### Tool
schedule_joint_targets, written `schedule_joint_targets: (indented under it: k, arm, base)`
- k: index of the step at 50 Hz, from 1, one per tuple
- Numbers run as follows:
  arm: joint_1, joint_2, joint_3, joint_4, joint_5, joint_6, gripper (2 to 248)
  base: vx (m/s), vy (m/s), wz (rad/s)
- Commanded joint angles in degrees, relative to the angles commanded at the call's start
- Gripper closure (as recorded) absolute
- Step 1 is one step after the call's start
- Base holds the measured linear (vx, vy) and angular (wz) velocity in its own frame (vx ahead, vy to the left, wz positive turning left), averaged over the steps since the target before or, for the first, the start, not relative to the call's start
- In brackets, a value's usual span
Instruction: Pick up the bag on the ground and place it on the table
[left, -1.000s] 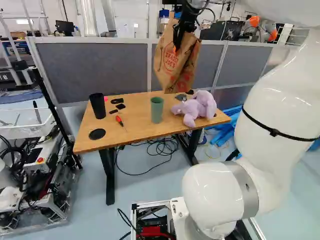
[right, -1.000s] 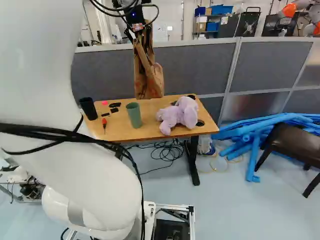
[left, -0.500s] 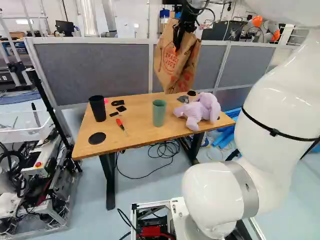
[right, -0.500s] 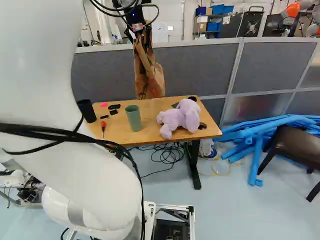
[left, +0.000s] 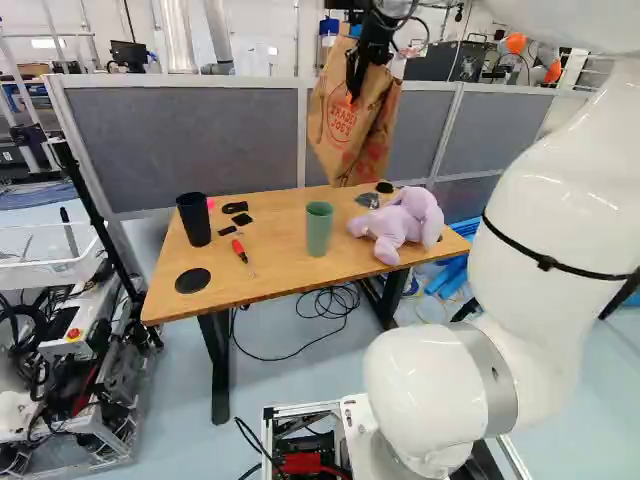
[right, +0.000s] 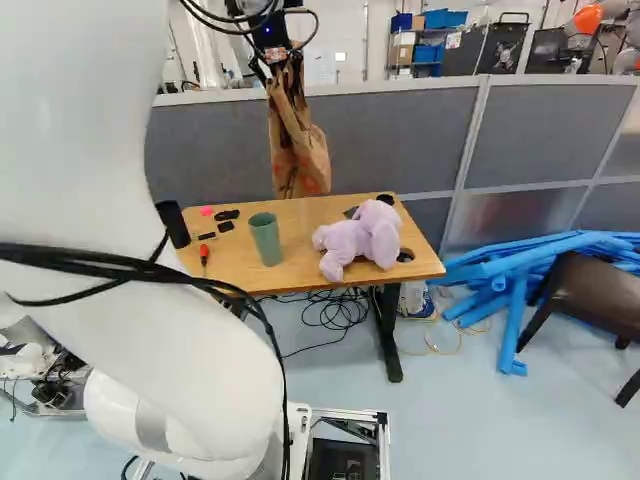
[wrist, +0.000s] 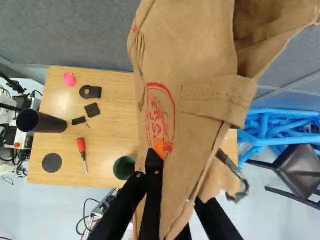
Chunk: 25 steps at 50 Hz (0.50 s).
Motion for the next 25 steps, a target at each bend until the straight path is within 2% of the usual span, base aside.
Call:
schedule_joint_targets:
  k: [25]
  arm:
    - [0.0, -2.3, -2.3, 0.0, 0.0, 0.0, 229]
  base:
    - [0.000, 0.000, 0.000]
